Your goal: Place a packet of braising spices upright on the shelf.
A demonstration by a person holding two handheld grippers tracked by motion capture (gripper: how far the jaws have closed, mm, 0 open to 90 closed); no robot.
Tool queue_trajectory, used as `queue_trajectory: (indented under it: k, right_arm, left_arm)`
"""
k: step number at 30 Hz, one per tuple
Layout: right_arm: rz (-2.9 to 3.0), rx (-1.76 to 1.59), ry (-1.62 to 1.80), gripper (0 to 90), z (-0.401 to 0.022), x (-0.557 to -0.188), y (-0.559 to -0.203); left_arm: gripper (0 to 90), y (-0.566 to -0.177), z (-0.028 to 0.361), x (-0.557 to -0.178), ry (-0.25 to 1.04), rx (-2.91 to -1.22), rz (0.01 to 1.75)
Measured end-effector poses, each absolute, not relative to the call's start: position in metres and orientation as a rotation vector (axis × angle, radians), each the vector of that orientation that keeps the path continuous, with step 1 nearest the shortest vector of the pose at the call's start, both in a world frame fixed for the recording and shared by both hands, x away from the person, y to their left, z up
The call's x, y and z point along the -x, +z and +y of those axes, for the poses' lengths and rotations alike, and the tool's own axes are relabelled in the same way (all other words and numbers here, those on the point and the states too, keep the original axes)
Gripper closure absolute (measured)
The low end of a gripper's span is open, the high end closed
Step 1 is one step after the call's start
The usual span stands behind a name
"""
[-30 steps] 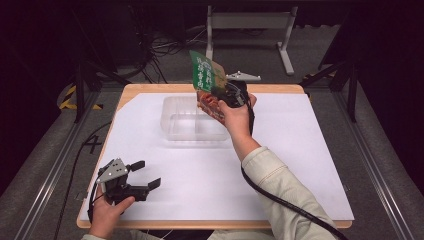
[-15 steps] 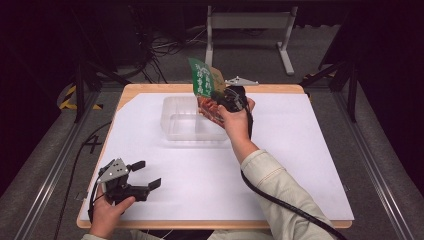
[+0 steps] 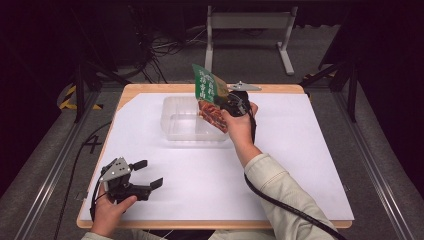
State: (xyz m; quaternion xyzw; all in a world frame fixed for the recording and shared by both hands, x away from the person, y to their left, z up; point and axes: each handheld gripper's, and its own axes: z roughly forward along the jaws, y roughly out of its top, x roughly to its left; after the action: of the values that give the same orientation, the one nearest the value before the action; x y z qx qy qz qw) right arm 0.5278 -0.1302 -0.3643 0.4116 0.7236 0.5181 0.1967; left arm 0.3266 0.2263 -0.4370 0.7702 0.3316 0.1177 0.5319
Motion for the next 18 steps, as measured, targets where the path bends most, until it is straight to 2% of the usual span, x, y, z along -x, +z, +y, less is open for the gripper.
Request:
queue_trajectory:
  k: [12, 18]
  right_arm:
    - [2.053, -1.153, 1.431, 83.9, -0.140, -0.519, -0.368]
    - [2.045, -1.158, 1.429, 75.2, -0.144, -0.519, -0.366]
  left_arm:
    - [10.2, -0.437, 0.221, -0.330, 0.276, -1.841, 0.777]
    - [10.2, -0.437, 0.220, -0.331, 0.271, -1.847, 0.775]
